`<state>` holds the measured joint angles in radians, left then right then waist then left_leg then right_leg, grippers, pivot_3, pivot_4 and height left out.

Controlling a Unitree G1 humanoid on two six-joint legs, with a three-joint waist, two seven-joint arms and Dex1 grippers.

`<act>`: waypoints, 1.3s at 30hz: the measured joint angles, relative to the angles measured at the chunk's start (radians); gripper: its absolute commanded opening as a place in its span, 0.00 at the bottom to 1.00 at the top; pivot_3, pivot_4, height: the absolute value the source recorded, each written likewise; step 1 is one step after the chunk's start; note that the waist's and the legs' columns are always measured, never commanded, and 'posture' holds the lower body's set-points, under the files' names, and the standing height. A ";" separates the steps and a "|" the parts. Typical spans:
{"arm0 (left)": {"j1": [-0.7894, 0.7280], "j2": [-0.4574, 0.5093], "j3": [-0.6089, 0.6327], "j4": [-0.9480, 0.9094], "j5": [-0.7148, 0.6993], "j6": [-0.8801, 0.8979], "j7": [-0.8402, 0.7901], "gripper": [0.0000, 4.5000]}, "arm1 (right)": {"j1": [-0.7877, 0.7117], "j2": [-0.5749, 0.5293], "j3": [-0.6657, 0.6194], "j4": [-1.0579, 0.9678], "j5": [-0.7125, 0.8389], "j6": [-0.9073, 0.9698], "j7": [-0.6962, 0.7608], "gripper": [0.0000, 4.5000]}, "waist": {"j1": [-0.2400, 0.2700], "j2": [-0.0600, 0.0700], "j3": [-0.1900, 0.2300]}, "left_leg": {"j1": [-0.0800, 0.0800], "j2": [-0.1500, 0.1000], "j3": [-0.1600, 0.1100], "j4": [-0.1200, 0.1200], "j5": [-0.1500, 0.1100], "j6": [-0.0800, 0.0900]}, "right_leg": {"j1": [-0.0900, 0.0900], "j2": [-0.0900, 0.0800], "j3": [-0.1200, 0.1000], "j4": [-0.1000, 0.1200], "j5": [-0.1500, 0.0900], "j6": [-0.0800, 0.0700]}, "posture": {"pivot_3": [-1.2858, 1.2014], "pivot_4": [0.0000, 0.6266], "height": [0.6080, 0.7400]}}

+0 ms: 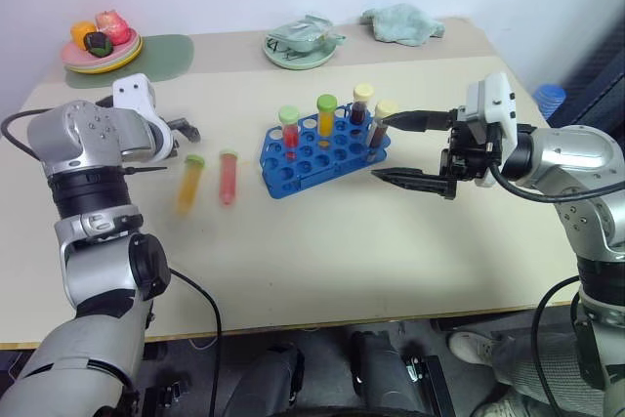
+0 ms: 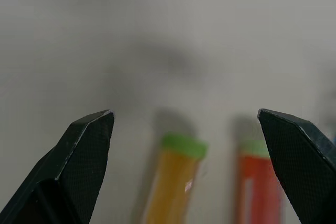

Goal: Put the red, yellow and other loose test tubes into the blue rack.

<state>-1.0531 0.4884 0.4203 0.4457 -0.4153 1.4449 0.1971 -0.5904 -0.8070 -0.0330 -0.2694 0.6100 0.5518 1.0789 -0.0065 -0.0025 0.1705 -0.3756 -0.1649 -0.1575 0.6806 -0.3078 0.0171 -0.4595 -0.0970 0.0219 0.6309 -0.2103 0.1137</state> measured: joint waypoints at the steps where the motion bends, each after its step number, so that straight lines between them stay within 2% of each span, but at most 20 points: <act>1: -0.016 0.008 -0.006 0.039 0.013 0.011 -0.010 1.00 | -0.001 0.000 0.009 0.001 -0.003 0.001 0.006 0.90 | 0.001 -0.002 0.001 | 0.000 0.000 0.000 0.000 0.000 0.000 | 0.000 0.000 0.000 0.000 0.000 0.000 | 0.52 0.24 1.00; 8: -0.113 0.041 -0.058 0.223 0.074 0.018 -0.089 1.00 | -0.002 0.001 0.021 0.001 -0.019 0.001 0.018 0.90 | 0.013 -0.002 0.001 | -0.001 0.000 0.000 0.000 0.000 0.000 | -0.001 0.000 0.000 0.000 0.000 0.000 | 0.52 0.24 1.00; 18: -0.237 0.045 -0.205 0.586 0.183 -0.117 -0.240 1.00 | -0.002 0.004 0.022 -0.002 -0.028 0.004 0.007 0.90 | 0.017 -0.003 0.001 | -0.001 0.000 0.000 0.000 0.000 0.000 | -0.001 0.000 0.000 0.000 0.000 0.000 | 0.52 0.24 1.00; 21: -0.258 0.045 -0.220 0.656 0.213 -0.171 -0.261 0.81 | -0.001 0.006 0.022 -0.004 -0.028 0.008 0.000 0.92 | 0.017 -0.003 0.001 | -0.001 0.000 0.000 0.000 0.000 0.000 | -0.001 0.000 0.000 0.000 0.000 0.000 | 0.52 0.24 1.00; 26: -0.273 0.045 -0.230 0.724 0.241 -0.214 -0.277 0.25 | -0.001 0.008 0.022 -0.011 -0.027 0.010 -0.011 0.92 | 0.017 -0.003 0.001 | -0.001 0.000 0.000 0.000 0.000 0.000 | -0.001 0.000 0.000 0.000 0.000 0.000 | 0.52 0.24 1.00; 27: -0.278 0.045 -0.230 0.732 0.247 -0.216 -0.276 0.18 | -0.001 0.009 0.022 -0.011 -0.027 0.011 -0.012 0.92 | 0.017 -0.003 0.001 | -0.001 0.000 0.000 0.000 0.000 0.000 | -0.001 0.000 0.000 0.000 0.000 0.000 | 0.52 0.24 1.00; 30: -0.279 0.046 -0.230 0.740 0.256 -0.220 -0.281 0.17 | -0.001 0.012 0.022 -0.011 -0.027 0.011 -0.013 0.92 | 0.017 -0.003 0.001 | -0.001 0.000 0.001 0.000 0.000 0.000 | -0.001 0.000 0.000 0.000 0.000 0.000 | 0.52 0.24 1.00; 33: -0.278 0.067 -0.234 0.730 0.255 -0.175 -0.323 0.17 | 0.002 0.013 0.022 -0.011 -0.027 0.011 -0.013 0.92 | 0.013 -0.003 0.001 | -0.002 0.000 0.001 0.001 0.000 0.000 | -0.002 0.000 0.000 0.001 0.000 0.000 | 0.52 0.24 1.00; 35: -0.255 0.098 -0.255 0.652 0.235 -0.088 -0.392 0.17 | 0.007 0.014 0.023 -0.012 -0.028 0.011 -0.015 0.92 | 0.009 -0.003 0.001 | -0.003 0.000 0.001 0.001 0.000 0.000 | -0.003 0.000 0.000 0.001 0.000 0.000 | 0.52 0.24 1.00; 36: -0.220 0.125 -0.270 0.561 0.203 -0.037 -0.444 0.17 | 0.010 0.015 0.024 -0.013 -0.028 0.011 -0.016 0.92 | 0.005 -0.003 0.001 | -0.004 0.000 0.001 0.001 0.000 0.000 | -0.004 0.000 0.000 0.002 0.000 0.000 | 0.52 0.24 1.00; 39: 0.055 0.245 -0.269 0.052 0.027 0.045 -0.645 0.17 | 0.035 0.013 0.016 -0.018 -0.028 0.011 -0.025 0.92 | -0.016 -0.002 0.001 | -0.005 0.000 0.001 0.000 0.000 0.000 | -0.006 -0.001 0.003 0.003 0.000 0.000 | 0.52 0.24 1.00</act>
<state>-0.9978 0.7338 0.1510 0.4973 -0.3882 1.4902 -0.4482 -0.5550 -0.7940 -0.0169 -0.2871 0.5820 0.5632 1.0540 -0.0226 -0.0047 0.1716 -0.3809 -0.1646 -0.1565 0.6810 -0.3078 0.0171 -0.4659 -0.0975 0.0246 0.6339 -0.2099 0.1138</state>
